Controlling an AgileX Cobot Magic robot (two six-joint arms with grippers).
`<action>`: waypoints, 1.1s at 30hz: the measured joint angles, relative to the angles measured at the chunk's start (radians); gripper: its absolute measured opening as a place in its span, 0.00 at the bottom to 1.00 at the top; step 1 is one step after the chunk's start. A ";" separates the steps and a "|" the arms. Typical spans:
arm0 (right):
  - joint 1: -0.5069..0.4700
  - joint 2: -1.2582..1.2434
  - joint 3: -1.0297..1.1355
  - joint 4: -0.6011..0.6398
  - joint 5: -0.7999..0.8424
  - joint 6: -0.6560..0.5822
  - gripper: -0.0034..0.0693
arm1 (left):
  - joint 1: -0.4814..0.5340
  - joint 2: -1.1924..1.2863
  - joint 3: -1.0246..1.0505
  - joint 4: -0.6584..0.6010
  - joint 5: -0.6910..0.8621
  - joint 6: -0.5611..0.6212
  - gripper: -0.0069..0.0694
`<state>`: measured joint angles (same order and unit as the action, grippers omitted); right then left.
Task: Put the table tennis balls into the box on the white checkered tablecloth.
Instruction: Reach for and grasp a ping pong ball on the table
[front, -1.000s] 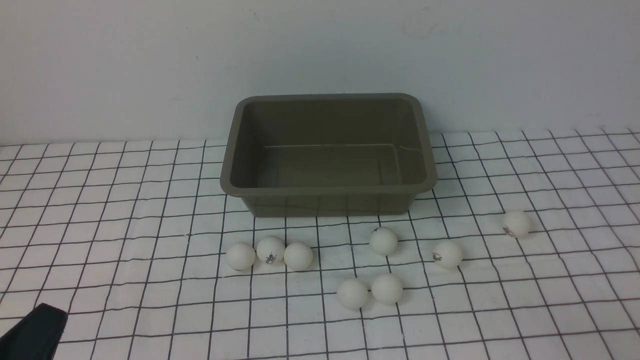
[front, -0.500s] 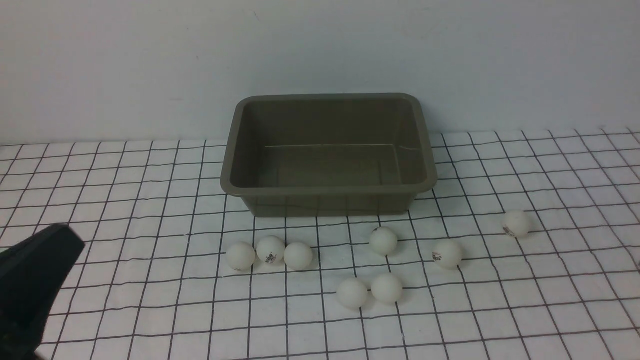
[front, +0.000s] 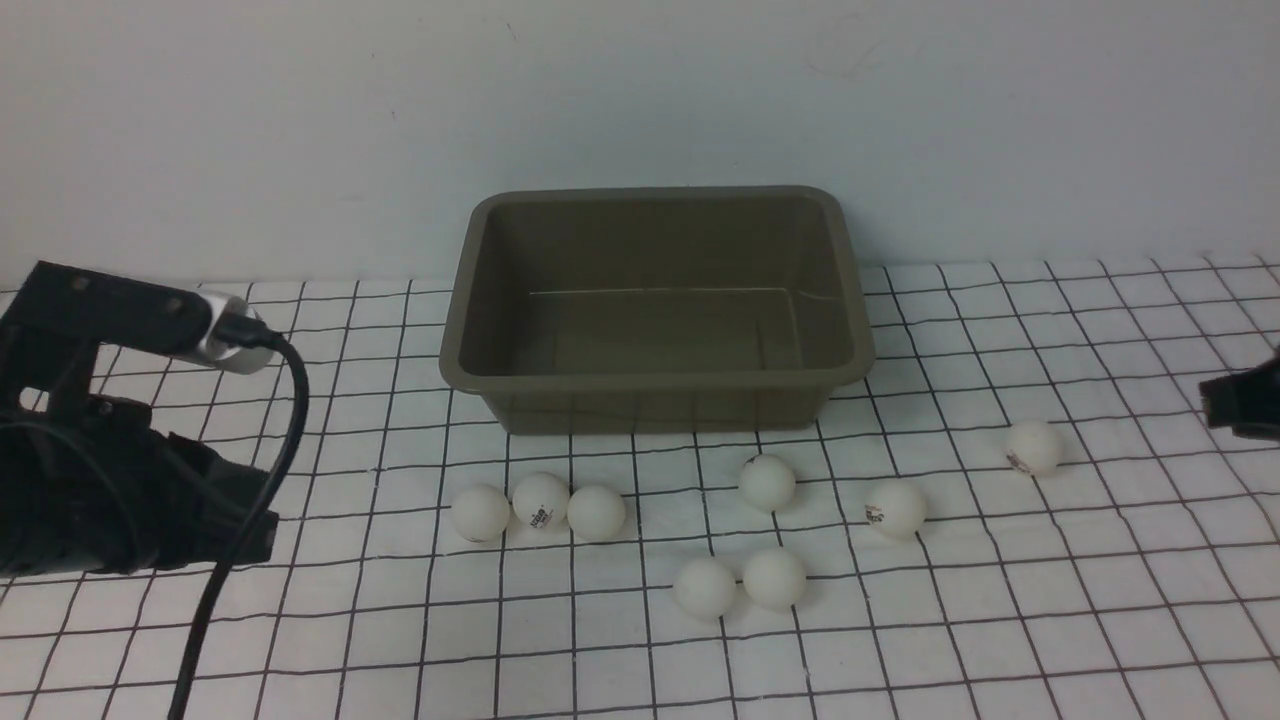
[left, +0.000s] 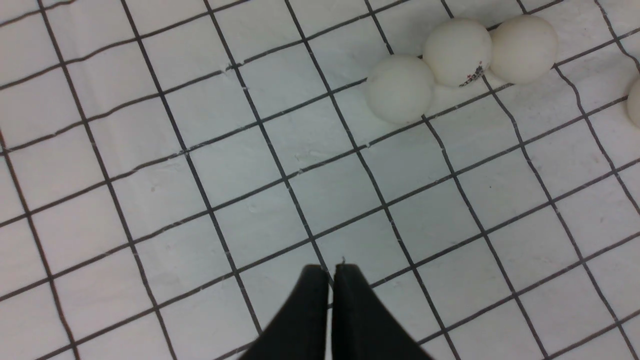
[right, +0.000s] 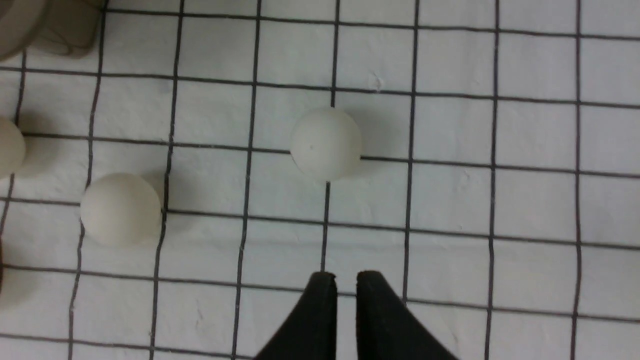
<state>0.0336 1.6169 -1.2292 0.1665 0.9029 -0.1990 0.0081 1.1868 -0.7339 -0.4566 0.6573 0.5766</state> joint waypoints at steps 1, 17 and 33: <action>0.000 0.019 -0.018 0.007 0.006 -0.003 0.31 | 0.000 0.000 0.000 0.000 0.000 0.000 0.09; 0.000 0.360 -0.181 0.005 0.017 -0.005 0.82 | 0.000 0.000 0.000 0.000 0.021 0.003 0.14; 0.000 0.459 -0.184 0.023 -0.026 -0.006 0.80 | 0.000 0.000 0.000 0.001 0.021 0.003 0.14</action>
<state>0.0336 2.0757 -1.4129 0.1891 0.8771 -0.2048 0.0081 1.1868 -0.7343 -0.4559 0.6779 0.5801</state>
